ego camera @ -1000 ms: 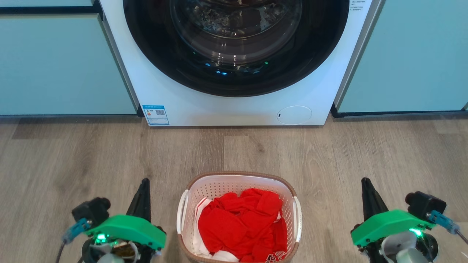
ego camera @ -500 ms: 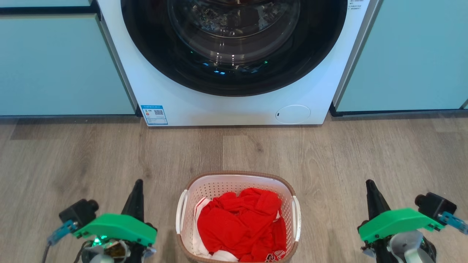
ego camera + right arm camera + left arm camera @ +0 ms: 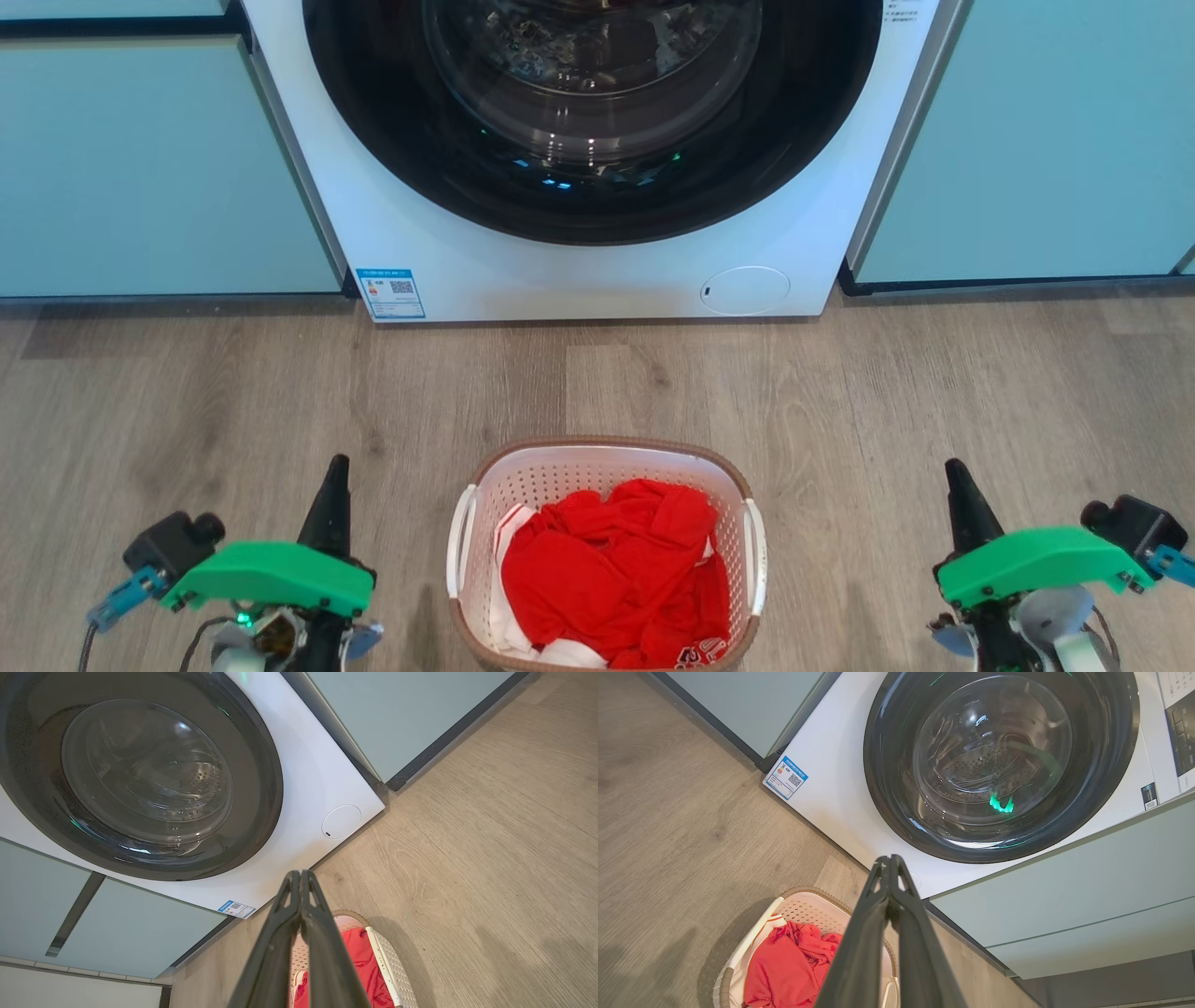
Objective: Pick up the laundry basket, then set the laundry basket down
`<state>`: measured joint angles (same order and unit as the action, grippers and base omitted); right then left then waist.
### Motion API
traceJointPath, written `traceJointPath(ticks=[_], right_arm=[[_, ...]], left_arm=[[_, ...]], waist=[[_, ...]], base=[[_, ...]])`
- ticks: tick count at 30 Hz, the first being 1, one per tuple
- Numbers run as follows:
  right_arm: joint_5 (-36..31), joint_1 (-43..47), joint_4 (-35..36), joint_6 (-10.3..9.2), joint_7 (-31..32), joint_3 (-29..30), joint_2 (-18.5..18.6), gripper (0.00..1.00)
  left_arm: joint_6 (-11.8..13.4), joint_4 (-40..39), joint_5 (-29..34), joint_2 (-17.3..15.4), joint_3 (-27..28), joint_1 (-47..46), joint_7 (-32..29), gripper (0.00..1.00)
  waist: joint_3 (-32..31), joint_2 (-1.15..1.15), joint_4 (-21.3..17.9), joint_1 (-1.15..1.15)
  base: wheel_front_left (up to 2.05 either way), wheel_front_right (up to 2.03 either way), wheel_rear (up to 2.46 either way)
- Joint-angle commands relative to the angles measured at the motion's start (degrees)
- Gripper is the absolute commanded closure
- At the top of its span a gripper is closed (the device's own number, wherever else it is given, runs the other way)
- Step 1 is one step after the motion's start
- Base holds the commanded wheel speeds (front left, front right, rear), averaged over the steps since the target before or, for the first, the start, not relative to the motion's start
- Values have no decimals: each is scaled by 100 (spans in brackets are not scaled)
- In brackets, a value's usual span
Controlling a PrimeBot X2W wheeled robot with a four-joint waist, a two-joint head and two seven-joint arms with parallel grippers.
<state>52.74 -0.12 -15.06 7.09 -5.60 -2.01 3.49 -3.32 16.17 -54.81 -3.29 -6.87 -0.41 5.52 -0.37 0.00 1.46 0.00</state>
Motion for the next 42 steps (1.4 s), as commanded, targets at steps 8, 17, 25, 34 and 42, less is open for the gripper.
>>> traceJointPath(ticks=[8,17,25,34,42], right_arm=[[637,-371,164,22,153,58,95,100],[1212,-407,156,25,298,154,94,100],[1656,-434,150,27,413,230,93,100],[2228,-470,142,30,563,330,90,100],[2798,-506,133,33,714,433,85,100]], left_arm=[[-90,-196,-590,-68,272,-389,-166,100],[-144,-200,-1130,-68,423,-418,-317,100],[-186,-203,-1548,-67,542,-440,-435,100],[-240,-206,-2085,-65,696,-469,-588,100],[-293,-209,-2621,-61,852,-499,-743,100]], waist=[[7,0,-20,0],[15,0,-41,0],[21,0,-57,0],[29,0,-78,0],[37,0,-99,0]], base=[[0,0,0],[0,0,0],[0,0,0],[0,0,0],[0,0,0]])
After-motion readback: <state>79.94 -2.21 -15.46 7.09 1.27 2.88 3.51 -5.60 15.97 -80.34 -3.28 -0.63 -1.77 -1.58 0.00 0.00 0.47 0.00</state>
